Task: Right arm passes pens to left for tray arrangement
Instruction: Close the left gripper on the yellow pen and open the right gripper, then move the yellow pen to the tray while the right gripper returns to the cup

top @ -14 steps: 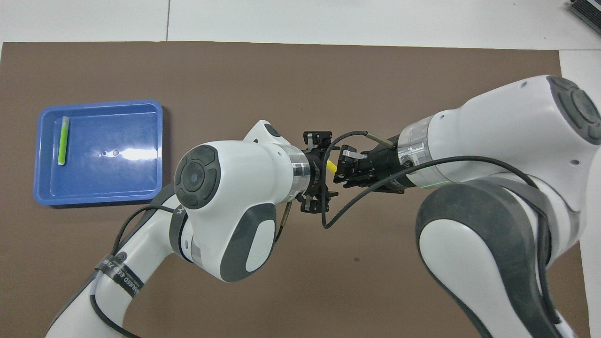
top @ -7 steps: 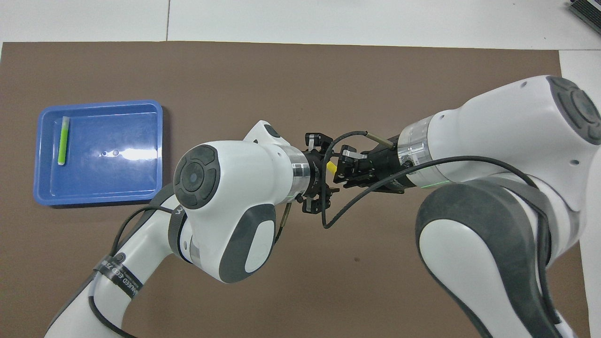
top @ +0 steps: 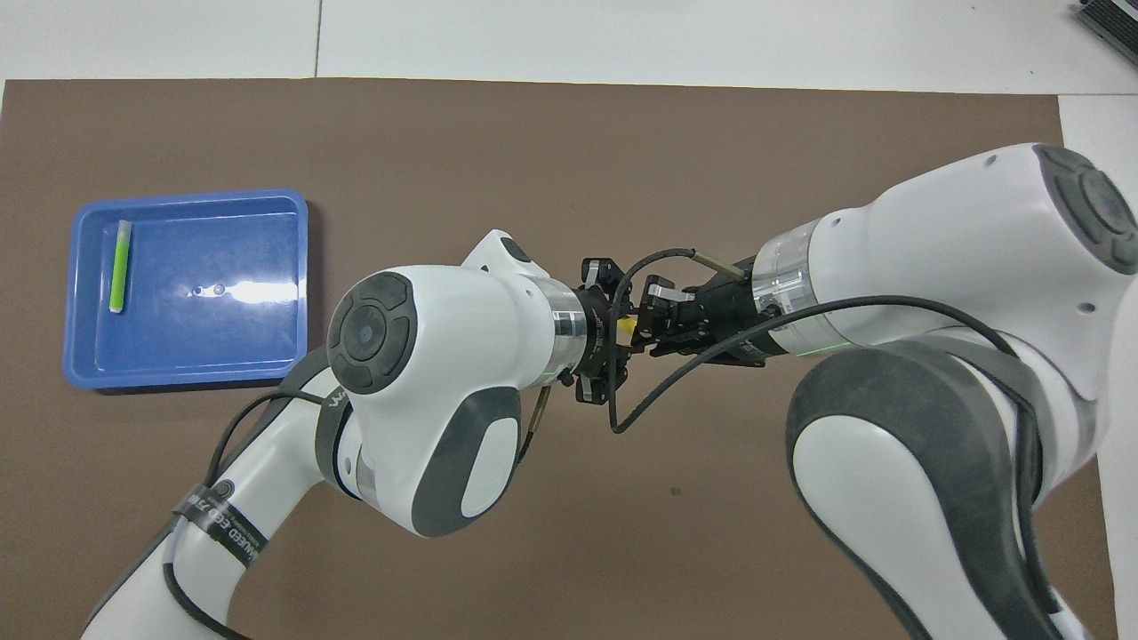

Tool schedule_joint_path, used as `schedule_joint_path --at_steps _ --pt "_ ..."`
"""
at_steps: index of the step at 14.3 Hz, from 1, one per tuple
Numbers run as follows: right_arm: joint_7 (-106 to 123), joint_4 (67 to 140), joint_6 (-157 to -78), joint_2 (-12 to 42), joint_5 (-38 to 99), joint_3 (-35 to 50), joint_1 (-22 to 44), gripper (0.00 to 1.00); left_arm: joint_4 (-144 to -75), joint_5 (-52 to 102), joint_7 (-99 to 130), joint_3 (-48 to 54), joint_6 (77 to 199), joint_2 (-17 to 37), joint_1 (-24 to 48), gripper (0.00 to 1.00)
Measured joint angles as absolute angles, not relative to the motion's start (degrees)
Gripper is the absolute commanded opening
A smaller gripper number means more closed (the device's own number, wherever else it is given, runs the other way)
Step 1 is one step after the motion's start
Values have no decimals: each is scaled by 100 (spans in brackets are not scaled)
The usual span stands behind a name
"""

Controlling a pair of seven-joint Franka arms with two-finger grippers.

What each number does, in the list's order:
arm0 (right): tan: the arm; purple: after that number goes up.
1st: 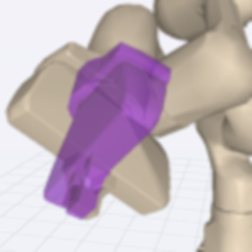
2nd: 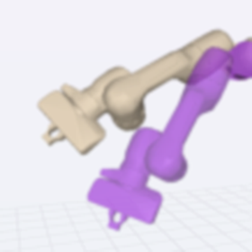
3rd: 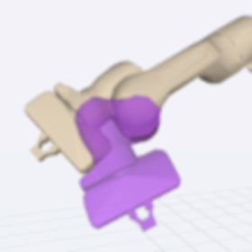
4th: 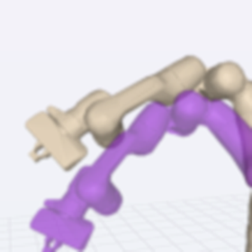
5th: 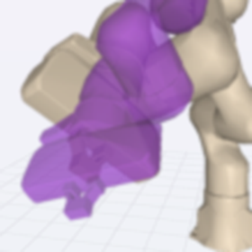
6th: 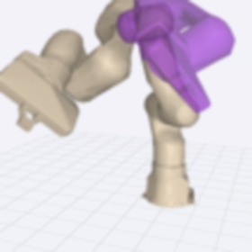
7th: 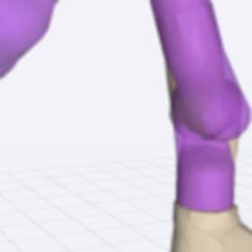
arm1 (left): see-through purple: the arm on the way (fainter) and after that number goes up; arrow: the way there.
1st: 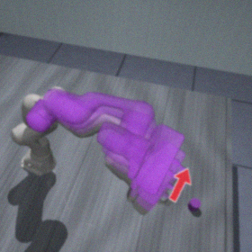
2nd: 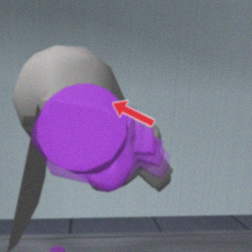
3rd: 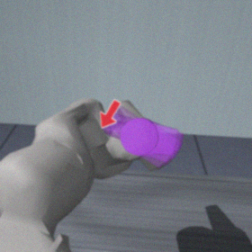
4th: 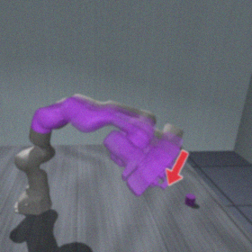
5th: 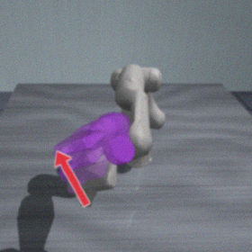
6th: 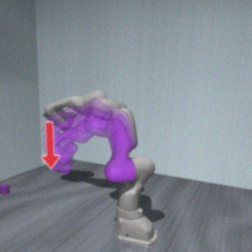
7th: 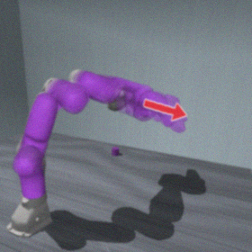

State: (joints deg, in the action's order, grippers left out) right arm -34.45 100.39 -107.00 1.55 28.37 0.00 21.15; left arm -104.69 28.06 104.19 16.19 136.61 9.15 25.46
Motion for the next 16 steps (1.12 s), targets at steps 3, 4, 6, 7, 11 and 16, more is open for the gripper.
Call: schedule_joint_path --at_steps 3,4,6,7,11,16 --pt "-3445 10037 -10700 154 2837 0 2115 62 -10469 2806 10419 1619 13644 915 2546 0" --pt "-3445 10034 -10700 154 2837 0 2115 87 -10469 2806 10419 1619 13643 915 2546 0" --pt "-3445 10026 -10700 153 2837 -4 2109 100 -10468 2806 10419 1619 13643 915 2546 0" --pt "-3443 10018 -10700 149 2835 -14 2087 100 -10467 2806 10419 1619 13643 915 2546 0" --pt "-2763 9894 -10453 121 2620 -91 1739 100 -10463 2806 10419 1619 13642 911 2545 0" --pt "-694 9830 -10118 119 1772 -139 907 100 -10459 2726 9694 1563 13166 860 2484 0"
